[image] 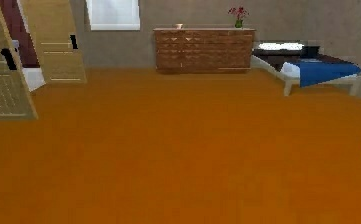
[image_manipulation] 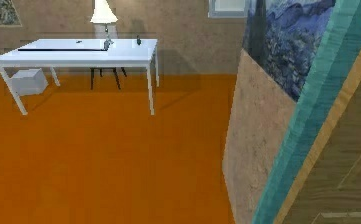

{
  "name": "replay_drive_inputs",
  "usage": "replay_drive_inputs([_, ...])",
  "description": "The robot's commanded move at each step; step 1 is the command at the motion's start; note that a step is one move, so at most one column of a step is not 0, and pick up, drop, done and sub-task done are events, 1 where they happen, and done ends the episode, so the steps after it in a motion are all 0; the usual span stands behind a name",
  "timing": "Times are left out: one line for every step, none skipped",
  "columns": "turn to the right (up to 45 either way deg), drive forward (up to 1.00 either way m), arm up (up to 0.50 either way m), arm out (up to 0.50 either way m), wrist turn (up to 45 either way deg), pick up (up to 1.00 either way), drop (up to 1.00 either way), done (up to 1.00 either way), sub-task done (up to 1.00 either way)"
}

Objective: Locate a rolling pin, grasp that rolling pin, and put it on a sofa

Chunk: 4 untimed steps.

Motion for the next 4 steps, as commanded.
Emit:
replay_drive_inputs([0.0,0.1,0.0,0.0,0.0,0.0,0.0,0.0,0.0])
replay_drive_inputs([-27.0,0.0,0.0,0.0,0.0,0.0,0.0,0.0,0.0])
replay_drive_inputs([0.0,1.0,0.0,0.0,0.0,0.0,0.0,0.0,0.0])
replay_drive_inputs([0.0,1.0,0.0,0.0,0.0,0.0,0.0,0.0,0.0])
